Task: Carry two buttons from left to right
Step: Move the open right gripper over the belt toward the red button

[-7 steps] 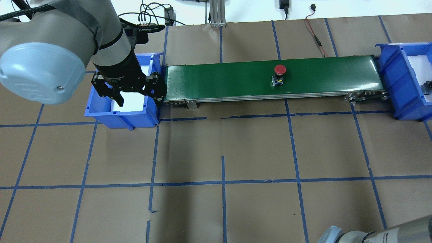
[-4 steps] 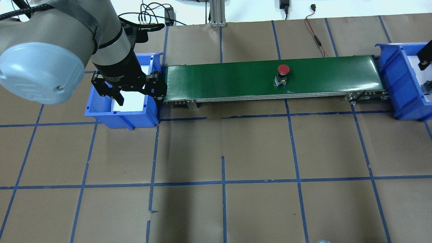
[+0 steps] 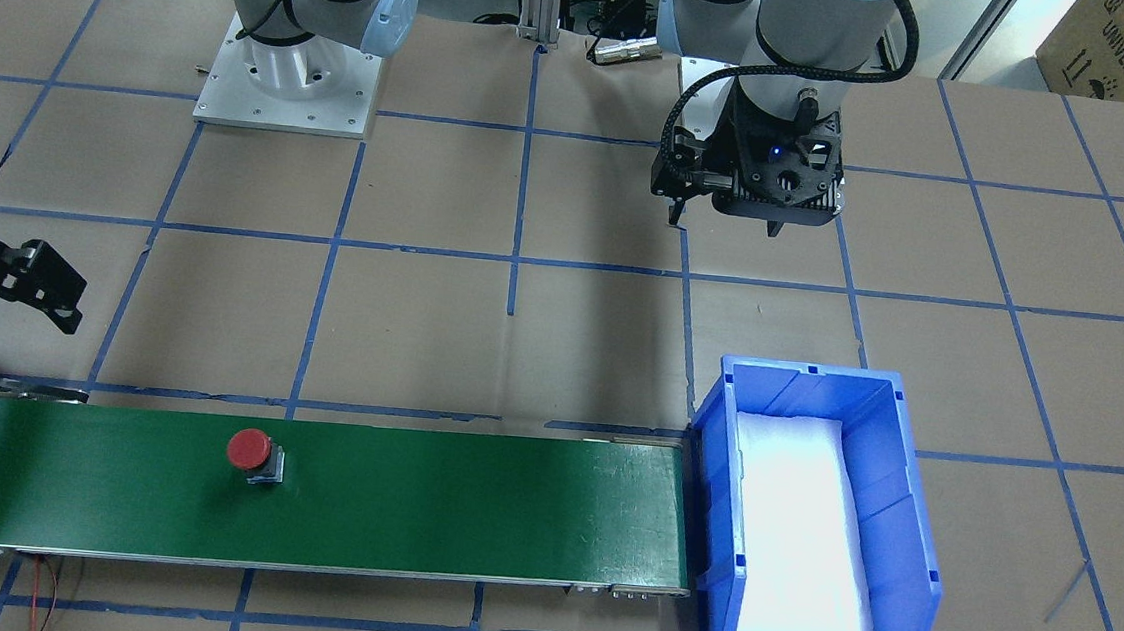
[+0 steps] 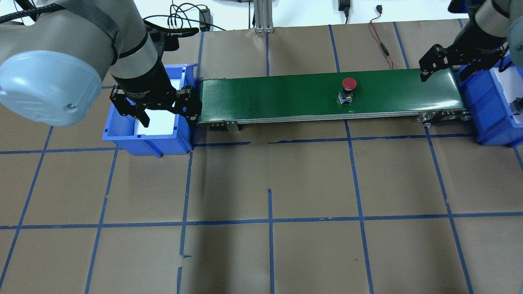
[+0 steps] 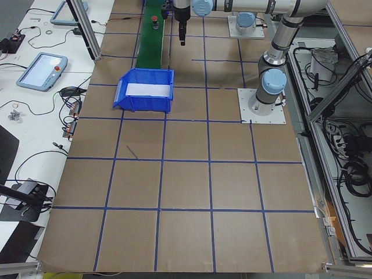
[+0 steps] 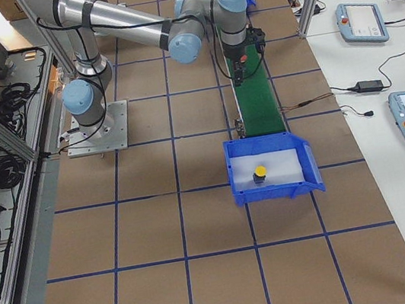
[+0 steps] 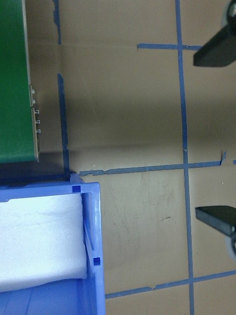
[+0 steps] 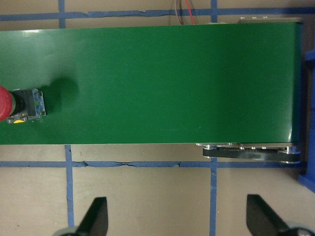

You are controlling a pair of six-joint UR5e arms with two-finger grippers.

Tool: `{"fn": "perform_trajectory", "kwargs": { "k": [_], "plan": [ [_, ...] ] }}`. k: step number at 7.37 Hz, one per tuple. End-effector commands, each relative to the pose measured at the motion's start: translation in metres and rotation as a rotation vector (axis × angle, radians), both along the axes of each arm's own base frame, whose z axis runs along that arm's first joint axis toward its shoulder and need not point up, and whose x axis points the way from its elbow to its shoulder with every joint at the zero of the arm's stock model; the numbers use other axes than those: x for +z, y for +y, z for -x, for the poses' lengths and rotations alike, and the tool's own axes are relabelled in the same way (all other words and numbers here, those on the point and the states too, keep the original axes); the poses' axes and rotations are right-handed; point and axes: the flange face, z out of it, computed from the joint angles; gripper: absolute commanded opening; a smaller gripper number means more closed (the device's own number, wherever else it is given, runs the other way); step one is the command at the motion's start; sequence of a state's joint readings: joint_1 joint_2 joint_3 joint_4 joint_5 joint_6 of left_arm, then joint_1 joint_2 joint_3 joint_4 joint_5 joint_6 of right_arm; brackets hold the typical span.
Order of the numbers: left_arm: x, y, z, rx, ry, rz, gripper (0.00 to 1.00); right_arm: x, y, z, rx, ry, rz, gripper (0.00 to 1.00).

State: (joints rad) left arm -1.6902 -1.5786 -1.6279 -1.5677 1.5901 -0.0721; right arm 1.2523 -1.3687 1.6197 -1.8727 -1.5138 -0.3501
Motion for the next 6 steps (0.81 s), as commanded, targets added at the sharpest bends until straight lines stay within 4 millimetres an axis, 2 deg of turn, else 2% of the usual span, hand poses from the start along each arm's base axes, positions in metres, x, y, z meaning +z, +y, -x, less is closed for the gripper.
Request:
{"fn": "perform_trajectory", "kwargs": {
  "k": [1,3,6],
  "plan": [
    [0.0,0.0,-0.001,0.001,-0.001,0.0,1.0,-0.034,-0.013,0.0,0.082,-0.017,-0.045,1.0],
    [-0.001,0.0,-0.001,0.001,-0.001,-0.001,1.0,-0.062,-0.024,0.004,0.089,-0.025,-0.065,1.0],
    [-0.001,0.0,-0.001,0.001,-0.002,-0.001,1.0,-0.062,-0.023,0.004,0.08,-0.026,-0.064,1.0]
  ]
}}
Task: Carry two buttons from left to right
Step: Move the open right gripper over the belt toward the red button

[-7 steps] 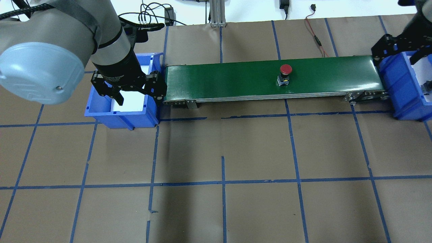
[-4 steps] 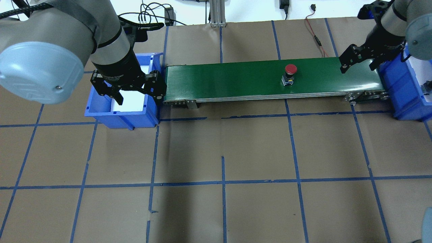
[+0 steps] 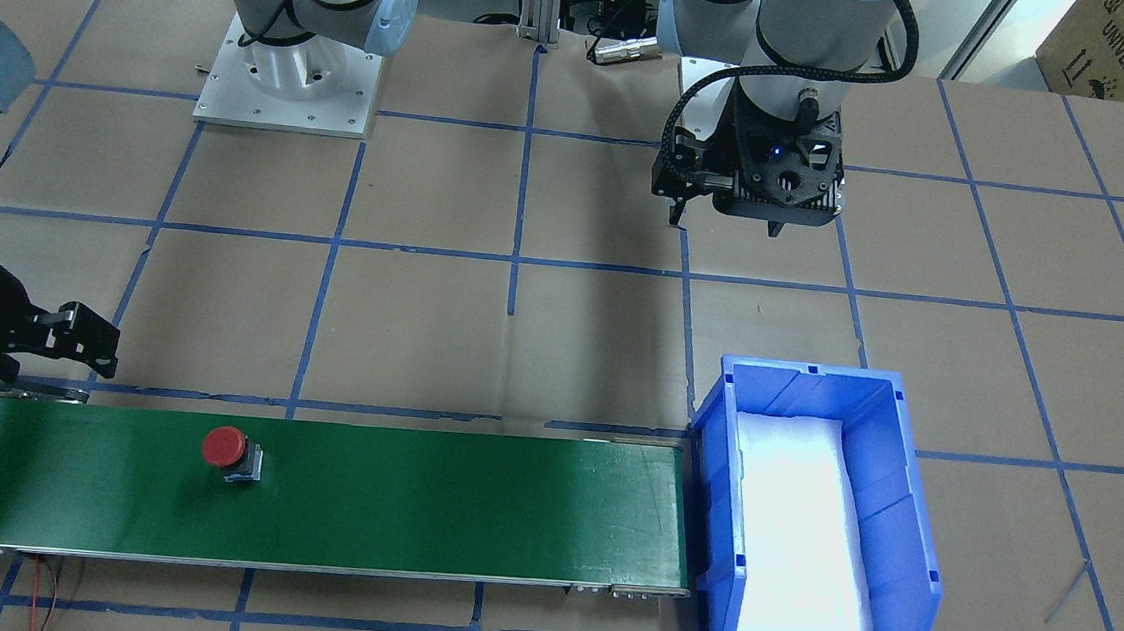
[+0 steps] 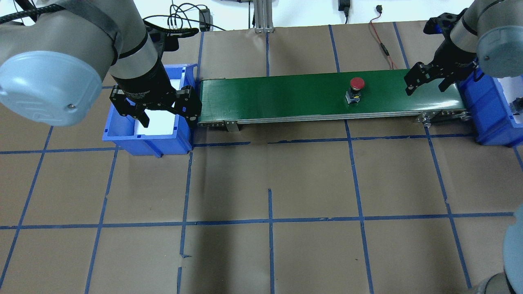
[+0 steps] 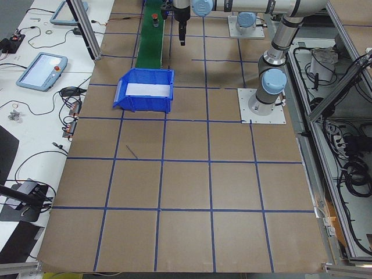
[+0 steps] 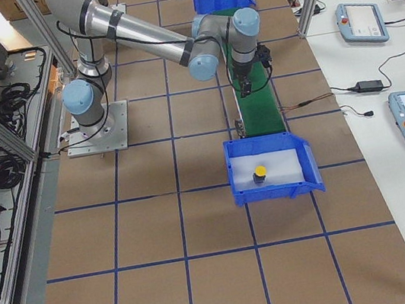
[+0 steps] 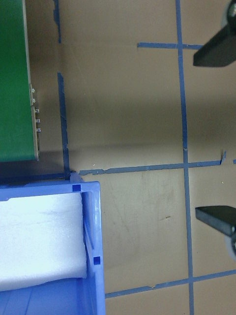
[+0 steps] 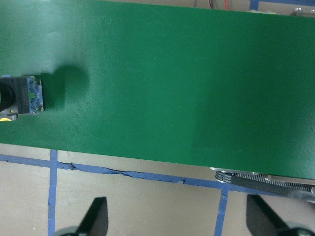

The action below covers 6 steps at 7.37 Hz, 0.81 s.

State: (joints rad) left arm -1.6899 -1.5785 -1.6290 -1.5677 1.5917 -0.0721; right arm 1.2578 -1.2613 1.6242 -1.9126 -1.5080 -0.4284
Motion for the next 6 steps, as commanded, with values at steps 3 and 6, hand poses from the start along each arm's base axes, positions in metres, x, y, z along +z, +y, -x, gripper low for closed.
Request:
{"fn": "perform_trajectory", "kwargs": {
  "k": [3,6],
  "plan": [
    [0.0,0.0,-0.001,0.001,-0.001,0.0,1.0,0.004,-0.003,-0.003,-0.098,-0.007,0.02,1.0],
    [0.0,0.0,-0.001,0.001,-0.001,0.0,1.0,0.015,-0.03,0.002,-0.089,0.031,0.134,1.0]
  ]
}}
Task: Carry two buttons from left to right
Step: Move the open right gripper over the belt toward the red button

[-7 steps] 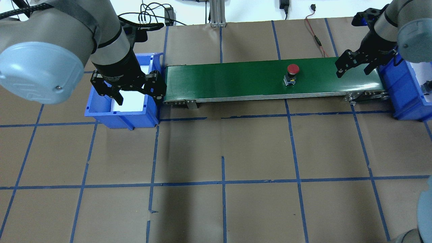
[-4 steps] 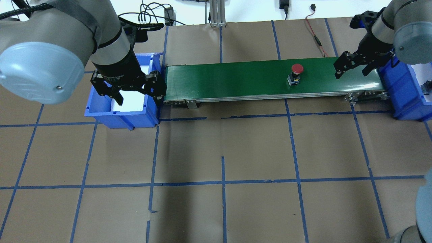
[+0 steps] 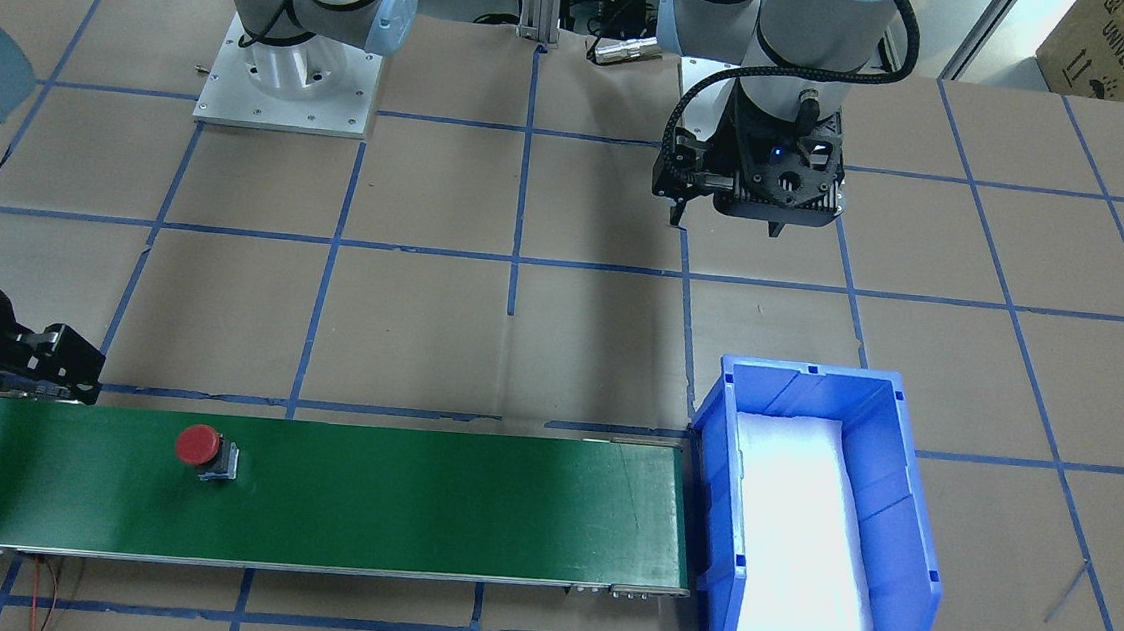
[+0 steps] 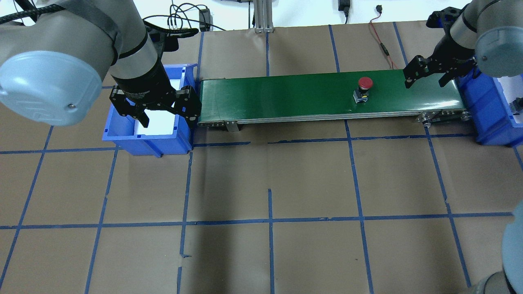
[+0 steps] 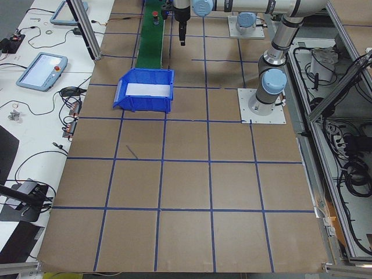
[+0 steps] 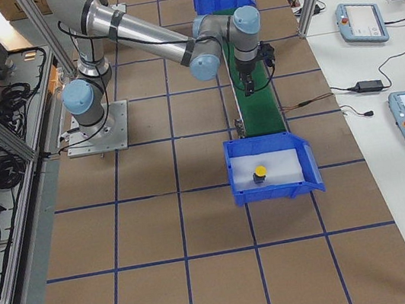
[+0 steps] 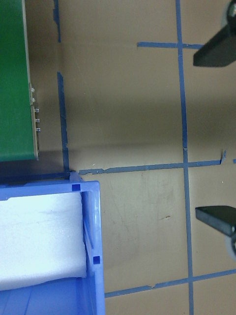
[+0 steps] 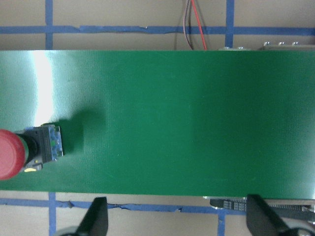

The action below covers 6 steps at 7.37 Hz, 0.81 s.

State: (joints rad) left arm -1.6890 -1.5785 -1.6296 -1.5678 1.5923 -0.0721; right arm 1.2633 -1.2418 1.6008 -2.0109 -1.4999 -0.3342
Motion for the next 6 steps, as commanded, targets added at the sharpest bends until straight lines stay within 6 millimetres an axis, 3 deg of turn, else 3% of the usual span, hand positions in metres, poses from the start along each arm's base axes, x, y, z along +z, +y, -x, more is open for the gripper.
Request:
{"fn": "perform_trajectory", "kwargs": {
  "k": [1,3,5,6],
  "plan": [
    [0.0,0.0,0.001,-0.001,0.0,0.001,1.0,0.009,-0.019,0.002,-0.004,0.015,0.049,1.0],
    [0.0,0.0,0.001,-0.001,0.0,0.001,1.0,0.008,-0.02,-0.01,0.013,0.012,0.049,1.0],
    [0.002,0.0,0.0,-0.002,-0.001,0.004,1.0,0.001,-0.023,-0.039,0.033,0.01,0.036,1.0],
    [0.001,0.0,0.0,0.0,-0.001,0.002,1.0,0.0,-0.025,-0.04,0.035,0.01,0.036,1.0]
  ]
}}
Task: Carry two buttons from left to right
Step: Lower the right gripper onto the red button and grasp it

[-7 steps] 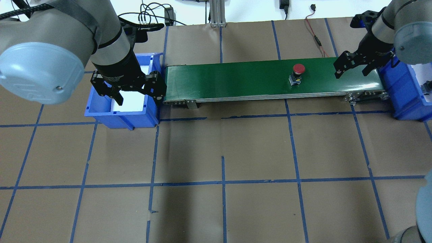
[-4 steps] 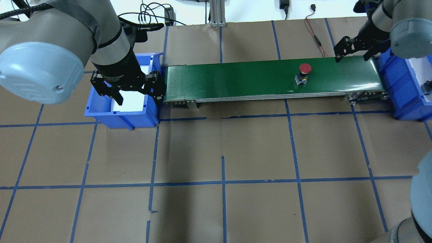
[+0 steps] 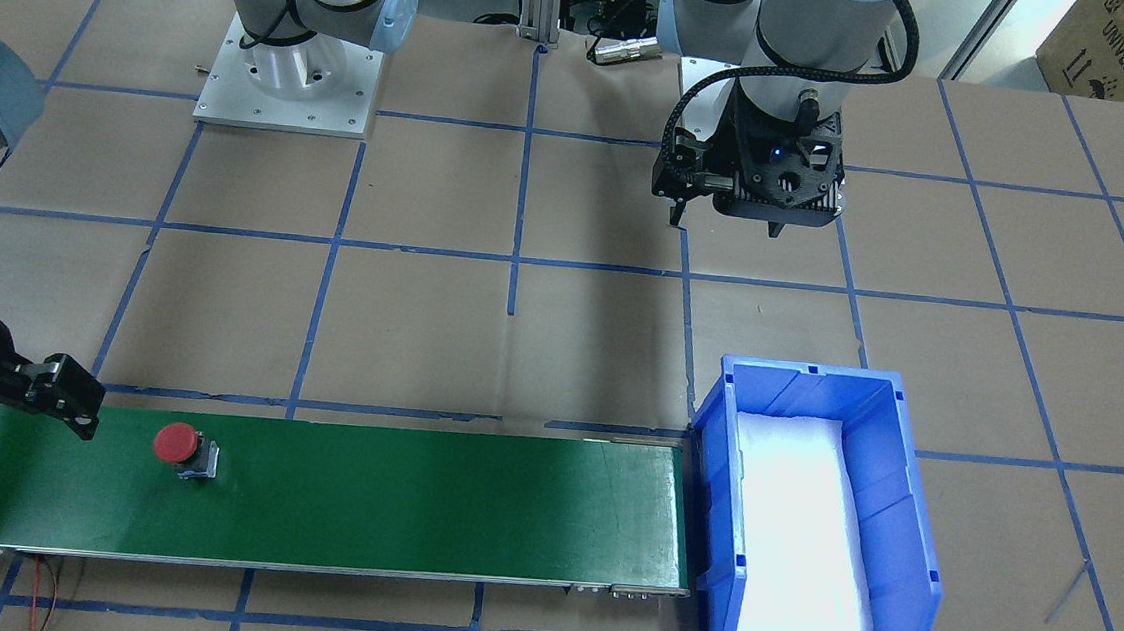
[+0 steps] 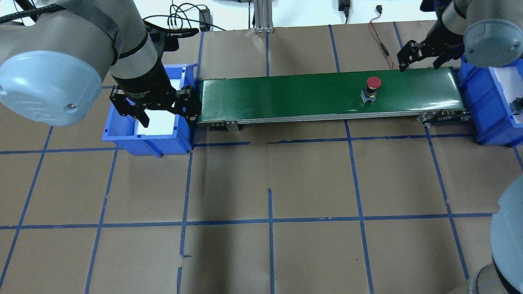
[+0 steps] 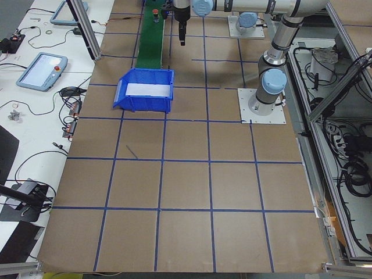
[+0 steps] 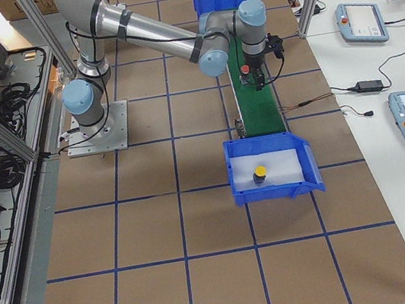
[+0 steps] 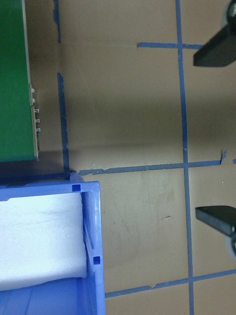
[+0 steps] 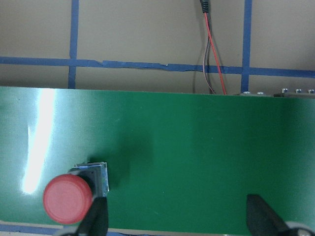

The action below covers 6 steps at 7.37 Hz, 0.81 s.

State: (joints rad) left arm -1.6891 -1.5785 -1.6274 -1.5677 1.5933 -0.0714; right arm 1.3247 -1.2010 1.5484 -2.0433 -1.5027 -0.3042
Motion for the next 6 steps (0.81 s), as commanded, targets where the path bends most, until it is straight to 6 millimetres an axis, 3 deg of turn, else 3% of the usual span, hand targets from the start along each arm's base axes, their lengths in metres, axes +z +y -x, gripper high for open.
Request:
{"fn": "perform_trajectory", "kwargs": {
  "k": [1,3,4,5,6],
  "plan": [
    [0.0,0.0,0.0,-0.001,-0.001,0.0,1.0,-0.005,-0.002,-0.007,0.003,-0.002,-0.007,1.0],
    [0.0,0.0,0.0,-0.001,-0.001,0.0,1.0,-0.007,0.0,-0.007,0.003,-0.003,-0.012,1.0],
    [0.0,0.0,0.0,0.001,-0.001,0.0,1.0,-0.004,0.001,-0.014,0.014,-0.002,-0.009,1.0],
    [-0.001,0.0,0.0,0.001,-0.001,-0.002,1.0,-0.011,0.003,-0.036,0.04,-0.006,-0.021,1.0],
    [0.0,0.0,0.0,-0.001,-0.002,-0.001,1.0,-0.014,0.003,-0.04,0.038,-0.005,-0.028,1.0]
  ]
}}
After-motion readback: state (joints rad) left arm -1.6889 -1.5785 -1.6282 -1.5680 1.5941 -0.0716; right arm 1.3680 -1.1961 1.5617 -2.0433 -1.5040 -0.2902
